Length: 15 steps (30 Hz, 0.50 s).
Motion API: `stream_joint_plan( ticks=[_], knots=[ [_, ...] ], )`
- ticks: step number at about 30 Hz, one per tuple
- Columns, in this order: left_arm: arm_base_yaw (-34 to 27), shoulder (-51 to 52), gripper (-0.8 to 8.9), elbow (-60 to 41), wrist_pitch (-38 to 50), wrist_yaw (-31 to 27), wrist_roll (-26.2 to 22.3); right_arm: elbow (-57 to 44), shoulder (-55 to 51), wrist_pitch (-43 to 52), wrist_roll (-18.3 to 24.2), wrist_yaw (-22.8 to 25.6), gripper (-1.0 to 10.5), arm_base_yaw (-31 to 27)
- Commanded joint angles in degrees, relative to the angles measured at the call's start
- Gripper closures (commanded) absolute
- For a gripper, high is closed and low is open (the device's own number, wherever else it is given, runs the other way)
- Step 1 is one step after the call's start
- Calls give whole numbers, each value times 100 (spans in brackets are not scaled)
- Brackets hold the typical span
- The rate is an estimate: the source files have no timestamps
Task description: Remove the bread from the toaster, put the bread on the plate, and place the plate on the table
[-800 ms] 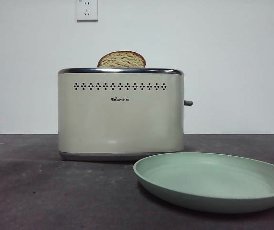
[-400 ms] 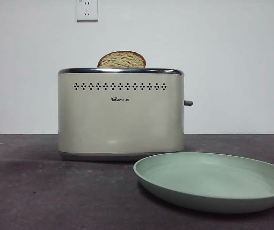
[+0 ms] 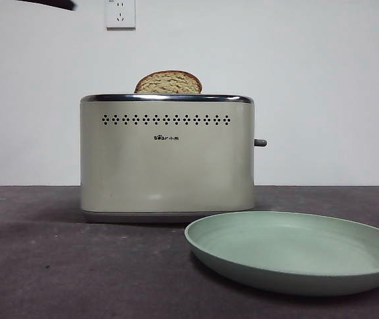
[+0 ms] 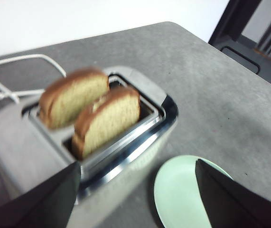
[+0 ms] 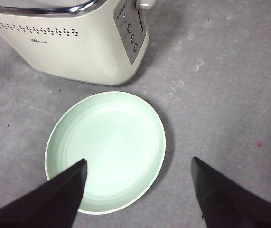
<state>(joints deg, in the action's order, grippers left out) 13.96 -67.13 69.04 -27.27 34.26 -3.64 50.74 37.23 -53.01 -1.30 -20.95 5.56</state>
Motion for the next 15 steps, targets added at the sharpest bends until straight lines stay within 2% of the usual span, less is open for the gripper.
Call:
stream_joint_plan(
  ticks=[1, 9, 15],
  knots=[
    [127, -654, 419, 610, 44, -7, -350, 98, 55, 28, -24, -2, 591, 11],
    [380, -2057, 419, 1694, 24, -57, -780, 98, 55, 26, -24, 4, 591, 9],
    [520, -2675, 419, 2022, 44, -393, -1064, 98, 55, 26, -24, 13, 591, 9]
  ],
)
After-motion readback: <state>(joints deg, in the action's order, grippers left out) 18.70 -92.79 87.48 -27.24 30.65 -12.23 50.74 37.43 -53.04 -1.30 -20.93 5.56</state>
